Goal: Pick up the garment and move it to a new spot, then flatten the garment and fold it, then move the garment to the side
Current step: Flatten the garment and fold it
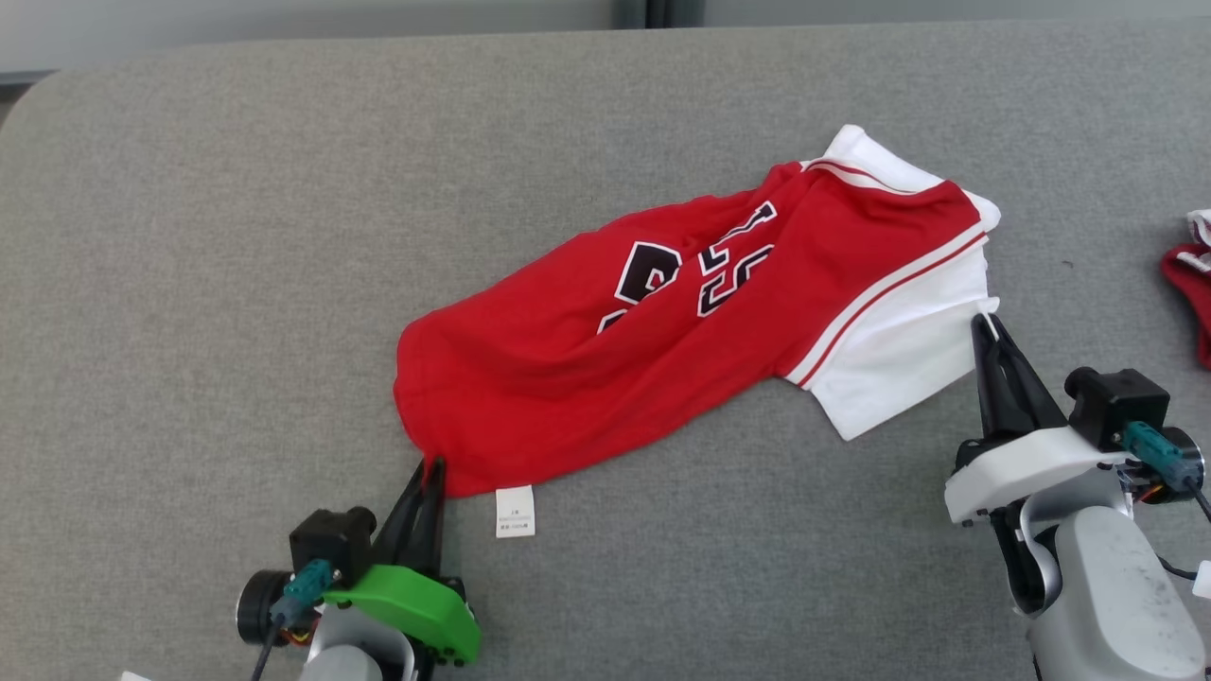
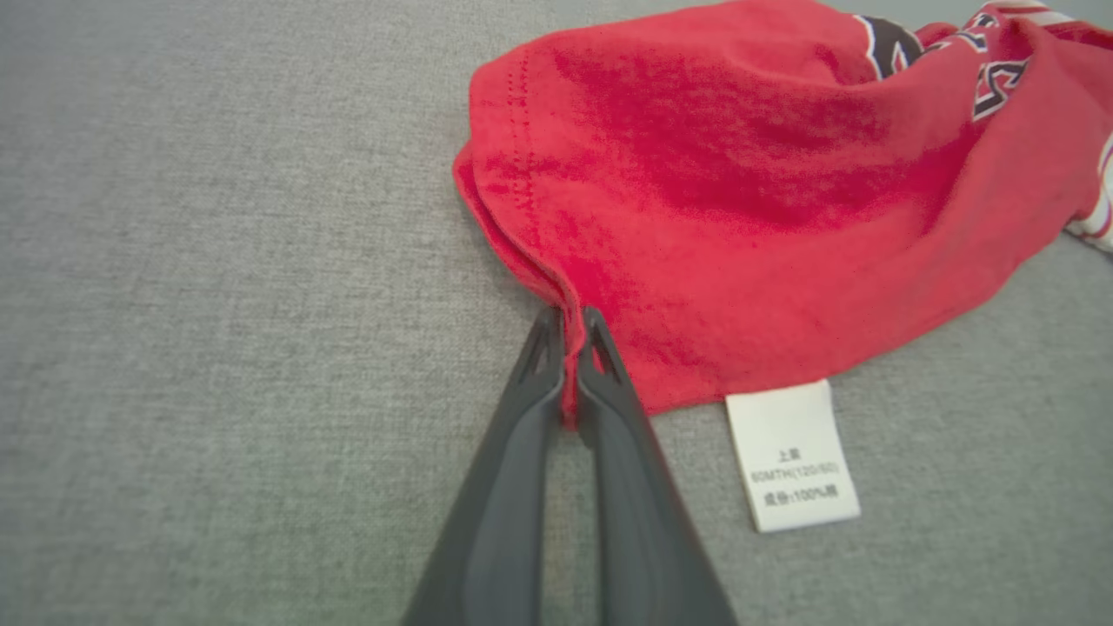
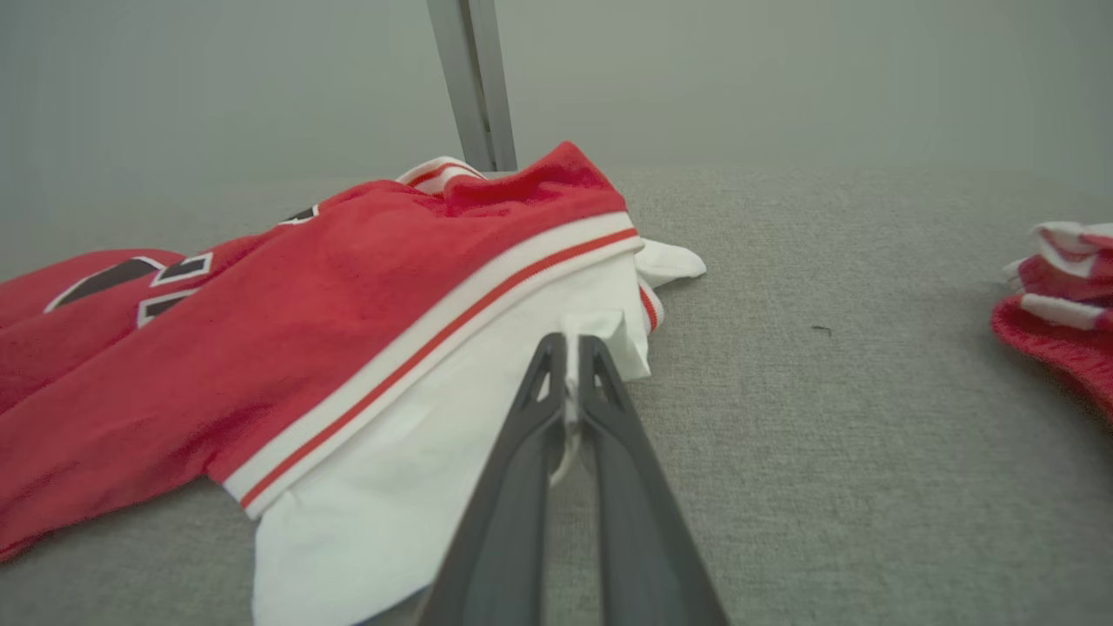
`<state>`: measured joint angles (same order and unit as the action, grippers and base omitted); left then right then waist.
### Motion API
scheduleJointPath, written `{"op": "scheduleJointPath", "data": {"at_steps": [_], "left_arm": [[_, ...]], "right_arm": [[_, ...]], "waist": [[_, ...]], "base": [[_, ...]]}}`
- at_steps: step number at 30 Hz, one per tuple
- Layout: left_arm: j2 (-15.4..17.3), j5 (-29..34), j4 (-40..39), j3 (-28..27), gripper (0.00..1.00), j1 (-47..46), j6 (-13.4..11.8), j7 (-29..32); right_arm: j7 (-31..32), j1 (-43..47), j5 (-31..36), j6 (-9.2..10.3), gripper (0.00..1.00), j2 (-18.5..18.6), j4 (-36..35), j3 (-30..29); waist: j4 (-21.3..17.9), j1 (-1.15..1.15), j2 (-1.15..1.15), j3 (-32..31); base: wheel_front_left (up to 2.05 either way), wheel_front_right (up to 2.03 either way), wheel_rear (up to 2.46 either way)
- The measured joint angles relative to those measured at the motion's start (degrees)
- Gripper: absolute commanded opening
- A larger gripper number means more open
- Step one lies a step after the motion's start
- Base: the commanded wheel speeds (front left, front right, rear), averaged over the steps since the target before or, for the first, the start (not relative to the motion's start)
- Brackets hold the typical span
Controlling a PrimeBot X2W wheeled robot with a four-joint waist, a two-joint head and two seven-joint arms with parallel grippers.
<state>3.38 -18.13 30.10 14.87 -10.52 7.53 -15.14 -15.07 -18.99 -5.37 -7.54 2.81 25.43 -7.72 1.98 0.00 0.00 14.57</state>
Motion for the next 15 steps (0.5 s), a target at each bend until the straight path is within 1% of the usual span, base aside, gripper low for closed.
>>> {"op": "scheduleJointPath", "data": {"at_steps": [4,9,12,15], "left_arm": [[0.86,-0.02,-8.81,-1.67,0.0,0.46,0.01,0.01],[2.18,0.0,-19.2,-4.22,0.0,-0.21,0.01,0.02],[4.03,-0.37,-25.01,-5.35,0.0,-3.2,0.01,0.01],[7.45,-1.76,-29.5,-5.19,0.0,-8.03,0.01,0.0]], "right_arm": [[0.0,1.4,-4.82,0.01,0.0,0.0,-7.53,1.35],[0.0,0.25,-9.99,0.0,0.0,0.0,-16.16,2.03],[0.0,-2.69,-11.23,0.01,0.0,-0.02,-21.03,2.18],[0.0,-7.19,-12.59,0.01,0.0,1.26,-25.64,2.12]], "waist": [[-0.11,0.0,0.0,-2.1],[-0.39,0.0,0.0,-5.15],[-0.69,0.0,0.0,-6.97],[-1.11,0.0,0.0,-8.62]], "base": [[0.0,0.0,0.0],[0.0,0.0,0.0],[0.0,0.0,0.0],[0.0,0.0,0.0]]}}
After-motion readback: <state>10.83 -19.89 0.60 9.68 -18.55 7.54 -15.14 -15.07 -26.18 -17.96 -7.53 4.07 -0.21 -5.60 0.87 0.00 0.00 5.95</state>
